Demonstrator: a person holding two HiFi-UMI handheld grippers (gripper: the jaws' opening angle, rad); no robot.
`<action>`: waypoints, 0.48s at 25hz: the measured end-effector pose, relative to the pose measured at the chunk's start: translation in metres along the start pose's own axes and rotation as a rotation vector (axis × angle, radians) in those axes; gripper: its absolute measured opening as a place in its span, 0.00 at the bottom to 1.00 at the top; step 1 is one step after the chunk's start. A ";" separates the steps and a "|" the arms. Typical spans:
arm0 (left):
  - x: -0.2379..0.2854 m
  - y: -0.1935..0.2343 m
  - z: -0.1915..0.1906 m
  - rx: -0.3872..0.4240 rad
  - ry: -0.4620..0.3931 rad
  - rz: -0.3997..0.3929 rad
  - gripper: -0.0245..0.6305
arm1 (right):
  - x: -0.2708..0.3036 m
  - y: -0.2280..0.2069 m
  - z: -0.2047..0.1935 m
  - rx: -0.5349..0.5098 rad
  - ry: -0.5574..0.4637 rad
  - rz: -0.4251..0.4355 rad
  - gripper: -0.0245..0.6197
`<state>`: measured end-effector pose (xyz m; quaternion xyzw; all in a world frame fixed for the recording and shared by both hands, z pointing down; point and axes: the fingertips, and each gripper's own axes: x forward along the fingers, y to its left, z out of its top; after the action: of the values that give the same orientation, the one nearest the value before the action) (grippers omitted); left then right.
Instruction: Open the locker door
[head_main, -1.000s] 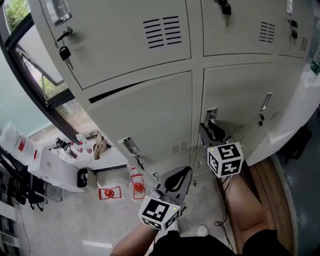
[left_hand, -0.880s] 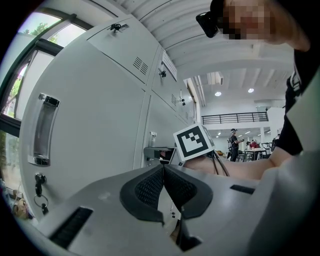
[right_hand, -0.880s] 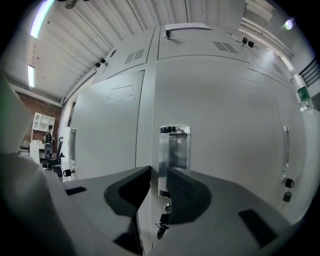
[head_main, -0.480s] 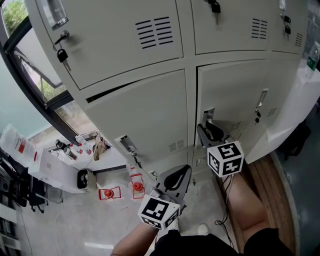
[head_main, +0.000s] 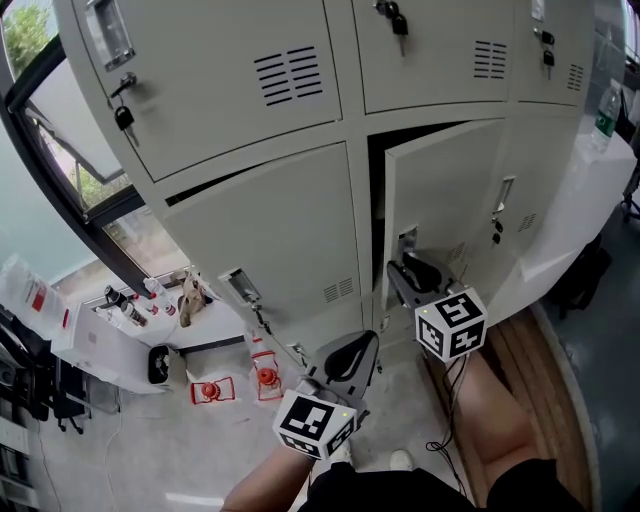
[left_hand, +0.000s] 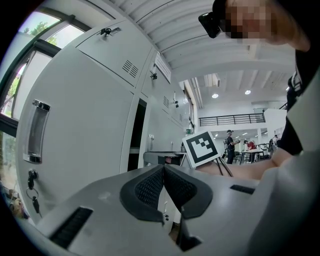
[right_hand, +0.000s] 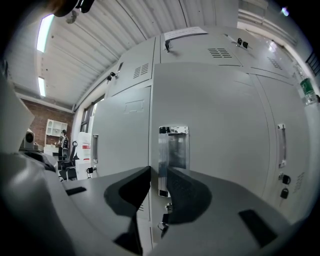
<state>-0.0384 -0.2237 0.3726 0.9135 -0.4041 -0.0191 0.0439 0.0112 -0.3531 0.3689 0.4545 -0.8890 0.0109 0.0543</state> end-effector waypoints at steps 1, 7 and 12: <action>0.001 -0.003 0.000 0.001 -0.001 -0.003 0.06 | -0.003 0.000 0.000 -0.001 -0.002 0.009 0.28; 0.007 -0.017 0.003 0.002 -0.007 -0.021 0.06 | -0.024 0.002 -0.002 -0.009 -0.019 0.074 0.28; 0.012 -0.030 0.003 0.009 -0.007 -0.030 0.06 | -0.040 0.002 -0.004 -0.016 -0.033 0.133 0.28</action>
<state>-0.0086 -0.2124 0.3664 0.9196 -0.3905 -0.0211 0.0382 0.0332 -0.3191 0.3686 0.3940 -0.9181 -0.0002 0.0423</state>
